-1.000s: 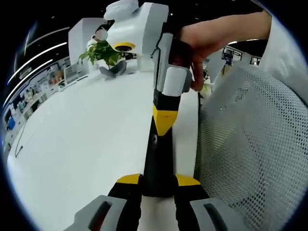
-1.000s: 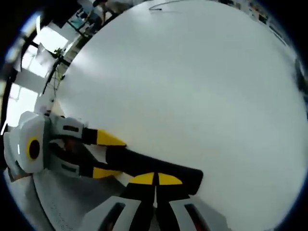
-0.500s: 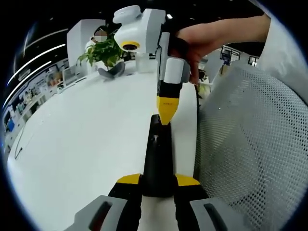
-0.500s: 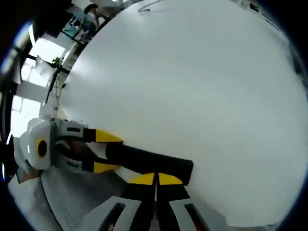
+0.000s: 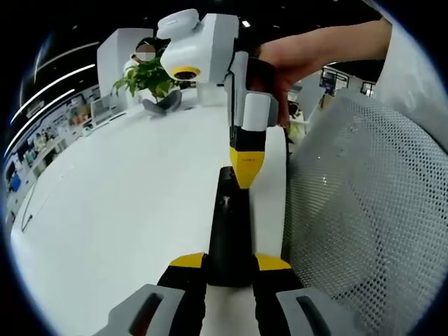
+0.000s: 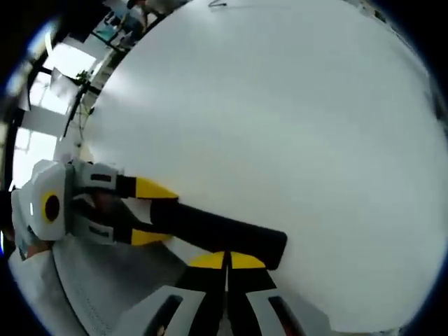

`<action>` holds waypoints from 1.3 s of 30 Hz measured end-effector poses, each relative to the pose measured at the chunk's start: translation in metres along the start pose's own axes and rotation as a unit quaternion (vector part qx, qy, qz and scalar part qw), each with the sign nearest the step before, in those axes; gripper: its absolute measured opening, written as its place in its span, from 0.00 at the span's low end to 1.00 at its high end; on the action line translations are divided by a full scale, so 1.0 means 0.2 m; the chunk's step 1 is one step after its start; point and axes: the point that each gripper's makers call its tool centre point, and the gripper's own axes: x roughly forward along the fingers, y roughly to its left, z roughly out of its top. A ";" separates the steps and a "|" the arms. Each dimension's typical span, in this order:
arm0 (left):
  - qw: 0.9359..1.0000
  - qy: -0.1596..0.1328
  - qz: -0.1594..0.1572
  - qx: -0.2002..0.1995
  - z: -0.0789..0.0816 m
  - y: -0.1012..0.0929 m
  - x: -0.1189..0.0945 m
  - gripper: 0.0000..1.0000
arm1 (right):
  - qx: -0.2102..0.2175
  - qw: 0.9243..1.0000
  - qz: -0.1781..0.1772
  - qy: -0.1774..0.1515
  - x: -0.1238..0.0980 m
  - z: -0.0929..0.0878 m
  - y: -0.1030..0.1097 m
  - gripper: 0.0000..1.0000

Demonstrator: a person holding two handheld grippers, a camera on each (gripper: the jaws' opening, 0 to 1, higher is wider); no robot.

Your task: Press the specified remote control buttons in sequence, fully releasing each button before pressing the next.

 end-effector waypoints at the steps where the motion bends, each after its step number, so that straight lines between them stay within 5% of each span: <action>1: 1.000 0.000 0.000 0.000 0.00 0.00 0.00 0.24 | -0.001 1.000 -0.001 0.001 0.00 0.00 0.00 0.00; 14: 1.000 -0.004 -0.002 -0.002 0.00 0.00 0.00 0.25 | 0.018 1.000 0.005 -0.010 0.00 -0.01 -0.02 0.00; 26: 1.000 -0.004 -0.004 0.000 0.00 0.00 0.00 0.25 | -0.032 0.999 -0.005 -0.015 0.01 -0.01 -0.01 0.00; 39: 1.000 -0.004 -0.005 0.004 0.00 0.00 0.00 0.25 | -0.039 0.999 -0.019 -0.003 0.01 -0.03 -0.02 0.00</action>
